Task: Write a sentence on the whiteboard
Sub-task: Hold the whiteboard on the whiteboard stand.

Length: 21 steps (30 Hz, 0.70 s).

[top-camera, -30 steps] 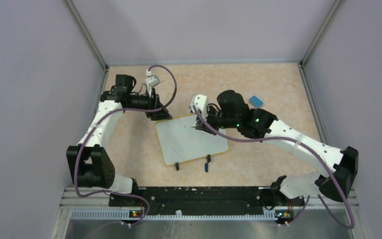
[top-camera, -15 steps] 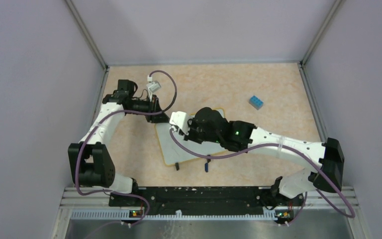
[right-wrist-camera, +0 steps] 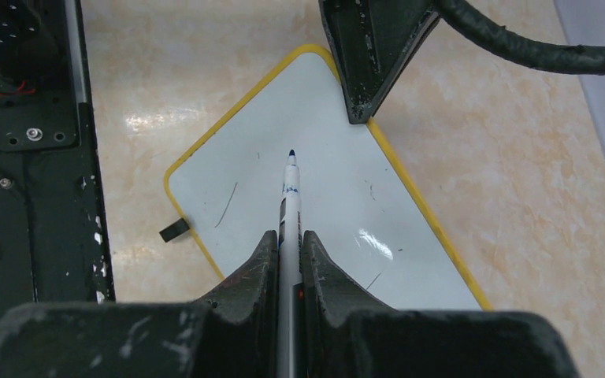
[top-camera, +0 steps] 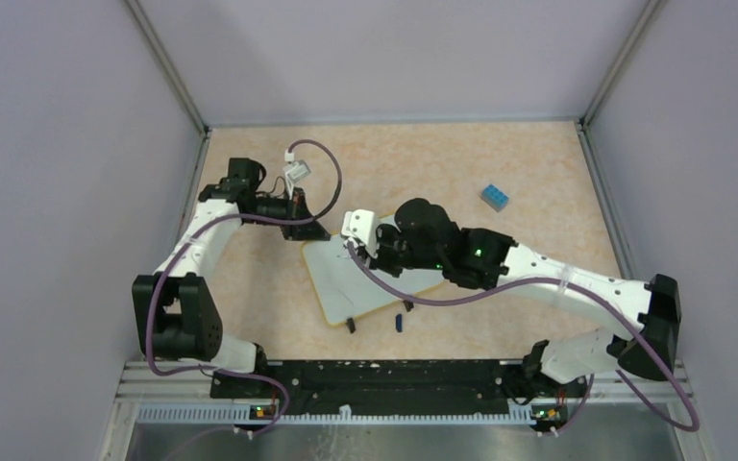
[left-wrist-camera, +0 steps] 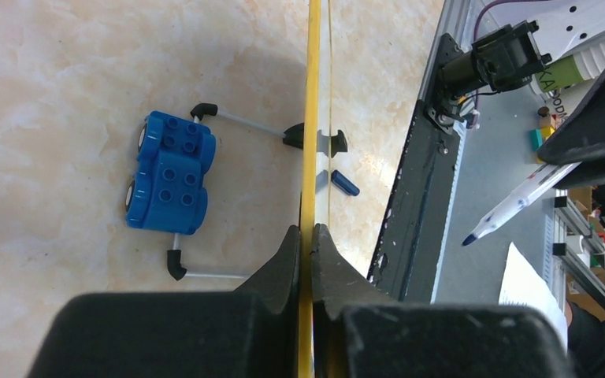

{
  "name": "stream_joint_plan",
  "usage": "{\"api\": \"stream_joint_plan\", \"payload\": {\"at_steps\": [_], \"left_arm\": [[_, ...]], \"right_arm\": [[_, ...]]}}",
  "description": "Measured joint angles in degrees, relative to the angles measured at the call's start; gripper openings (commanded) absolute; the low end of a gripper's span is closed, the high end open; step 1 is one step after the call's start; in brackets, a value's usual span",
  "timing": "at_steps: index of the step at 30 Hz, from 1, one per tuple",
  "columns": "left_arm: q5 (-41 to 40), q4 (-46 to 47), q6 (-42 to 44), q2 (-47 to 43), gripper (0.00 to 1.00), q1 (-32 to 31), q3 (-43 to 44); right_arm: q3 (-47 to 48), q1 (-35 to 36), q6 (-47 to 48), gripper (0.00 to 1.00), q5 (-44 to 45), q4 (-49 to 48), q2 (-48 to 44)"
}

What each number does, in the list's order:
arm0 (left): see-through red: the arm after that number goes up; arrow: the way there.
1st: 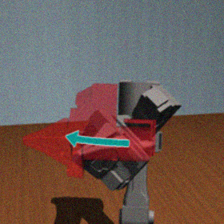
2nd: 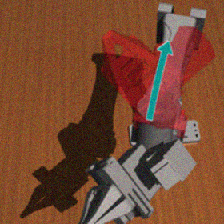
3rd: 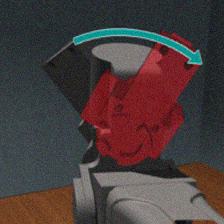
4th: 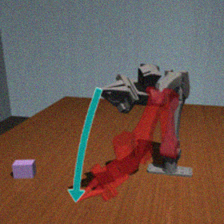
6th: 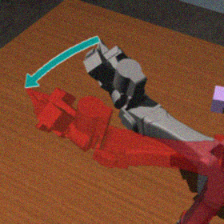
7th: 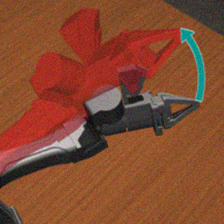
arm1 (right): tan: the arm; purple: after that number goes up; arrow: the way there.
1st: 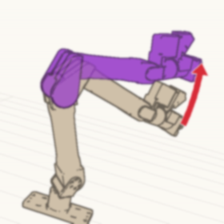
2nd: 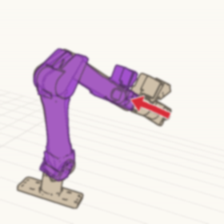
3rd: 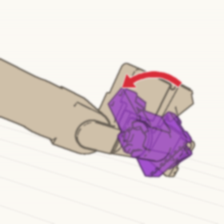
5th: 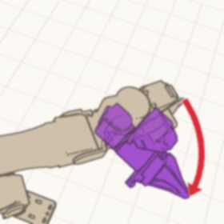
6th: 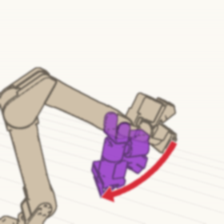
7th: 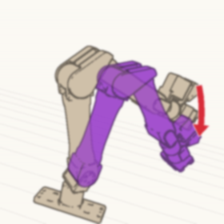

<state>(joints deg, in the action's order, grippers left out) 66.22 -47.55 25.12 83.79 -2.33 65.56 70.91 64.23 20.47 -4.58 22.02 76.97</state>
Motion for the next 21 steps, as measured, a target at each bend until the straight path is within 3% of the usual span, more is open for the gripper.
{"api": "stream_joint_plan", "payload": {"at_steps": [1,4,6,8,21], "left_arm": [[0.2,0.0,0.0,0.0,0.00,0.0,-0.2],[0.7,0.9,-0.2,-0.1,0.21,0.3,-1.0],[0.5,1.8,-0.8,-0.3,0.31,0.4,-1.7],[0.1,2.0,-1.3,-0.4,0.33,0.4,-2.6],[-0.9,2.8,-2.8,-0.4,0.15,0.3,-3.8]], "right_arm": [[0.0,-0.6,-0.1,0.00,-0.9,0.3,-0.7],[-0.1,-1.3,-0.1,0.00,-1.8,0.2,-1.6],[-0.9,-1.4,-0.3,0.00,-1.9,-0.7,-1.6],[-2.4,-1.4,-0.7,0.00,-1.9,-1.4,-1.6],[-4.0,-1.3,-3.6,0.00,-0.7,-6.6,2.8]]}}
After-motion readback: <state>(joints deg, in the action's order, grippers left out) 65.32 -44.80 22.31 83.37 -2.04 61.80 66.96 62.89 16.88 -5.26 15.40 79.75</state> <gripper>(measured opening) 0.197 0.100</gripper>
